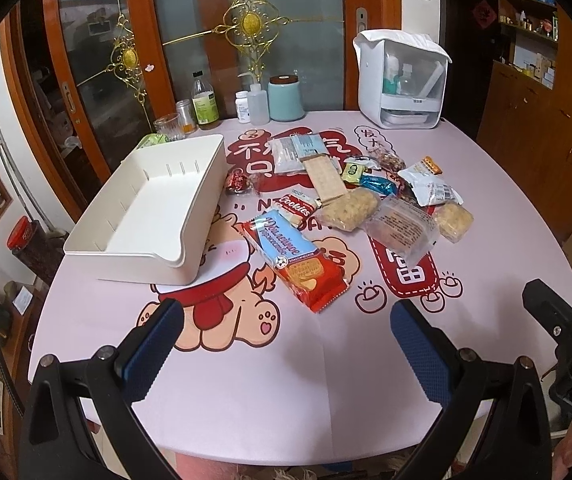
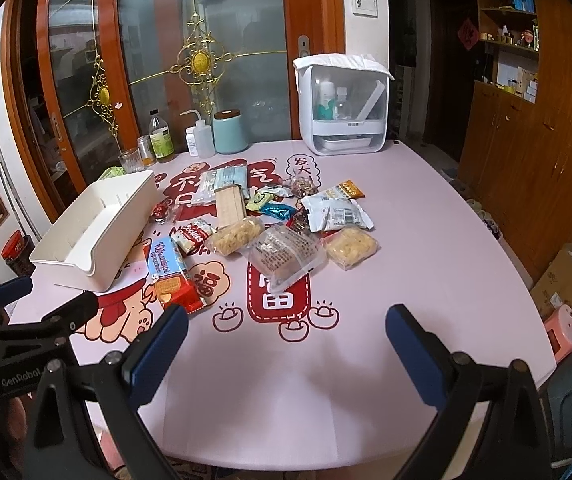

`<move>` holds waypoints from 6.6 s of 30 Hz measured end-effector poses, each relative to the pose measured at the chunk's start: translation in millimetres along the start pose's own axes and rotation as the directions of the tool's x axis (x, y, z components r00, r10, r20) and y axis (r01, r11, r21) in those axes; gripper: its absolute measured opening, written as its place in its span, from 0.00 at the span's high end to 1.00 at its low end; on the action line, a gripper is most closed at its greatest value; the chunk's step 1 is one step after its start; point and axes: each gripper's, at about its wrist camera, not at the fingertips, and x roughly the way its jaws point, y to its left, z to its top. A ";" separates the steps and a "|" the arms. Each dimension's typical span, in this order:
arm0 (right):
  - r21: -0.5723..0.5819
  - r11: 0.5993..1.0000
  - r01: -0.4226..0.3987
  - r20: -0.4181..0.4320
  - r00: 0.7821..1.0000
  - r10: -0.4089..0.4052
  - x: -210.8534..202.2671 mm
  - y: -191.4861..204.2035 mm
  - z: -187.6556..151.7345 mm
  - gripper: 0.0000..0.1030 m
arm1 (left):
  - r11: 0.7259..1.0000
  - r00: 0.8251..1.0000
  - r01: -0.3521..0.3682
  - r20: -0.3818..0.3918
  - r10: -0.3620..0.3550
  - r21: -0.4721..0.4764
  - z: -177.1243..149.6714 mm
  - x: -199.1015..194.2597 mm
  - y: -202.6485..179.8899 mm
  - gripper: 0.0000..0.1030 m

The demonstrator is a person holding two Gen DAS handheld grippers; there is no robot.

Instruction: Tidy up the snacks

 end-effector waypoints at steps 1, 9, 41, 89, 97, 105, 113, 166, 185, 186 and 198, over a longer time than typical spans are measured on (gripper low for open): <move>0.001 1.000 -0.003 -0.002 1.000 0.003 1.0 -3.2 0.7 0.03 | 1.000 1.000 -0.004 -0.001 0.004 0.005 1.7 -0.3 -2.1 0.00; -0.009 1.000 -0.001 -0.005 1.000 0.001 4.7 -3.2 2.5 0.03 | 0.998 0.999 0.037 0.004 -0.037 0.045 4.8 -1.3 -12.2 0.00; -0.094 0.990 -0.109 -0.163 0.982 0.093 161.3 -38.4 71.1 0.03 | 0.994 0.958 -0.064 -0.283 0.038 -0.083 63.3 159.0 1.3 0.00; -0.264 0.917 -0.301 -0.504 0.853 0.135 269.8 9.2 40.9 0.32 | 0.984 0.837 0.055 -0.529 -0.137 -0.168 23.2 230.1 -12.7 0.44; -0.253 0.919 -0.303 -0.435 0.884 0.171 215.4 15.3 45.5 0.32 | 0.974 0.871 0.194 -0.436 -0.224 -0.113 14.0 165.1 3.3 0.46; -0.278 0.911 -0.305 -0.368 0.910 0.192 169.9 38.5 59.3 0.32 | 0.956 0.903 0.268 -0.314 -0.294 -0.122 41.5 105.0 48.7 0.46; -0.303 0.886 -0.352 -0.297 0.918 0.263 135.2 91.7 93.0 0.32 | 0.975 0.970 0.200 -0.120 -0.211 -0.098 78.4 42.0 111.8 0.46; -0.021 0.799 -0.600 -0.457 0.717 0.526 261.5 319.6 150.5 0.24 | 0.916 0.963 -0.123 -0.268 0.017 -0.383 105.7 181.5 329.0 0.15; -0.075 0.860 -0.505 -0.220 0.849 0.480 111.3 165.3 78.7 0.25 | 0.978 0.999 0.040 0.029 -0.035 -0.207 55.9 13.8 196.2 0.08; -0.081 0.868 -0.490 -0.208 0.860 0.466 106.1 154.2 75.9 0.25 | 0.981 0.999 0.048 0.034 -0.042 -0.189 53.7 10.9 186.8 0.07; -0.108 0.968 -0.227 -0.124 0.969 0.213 80.9 30.1 56.8 0.25 | 0.973 0.974 0.219 -0.037 -0.222 -0.071 37.6 17.4 87.0 0.06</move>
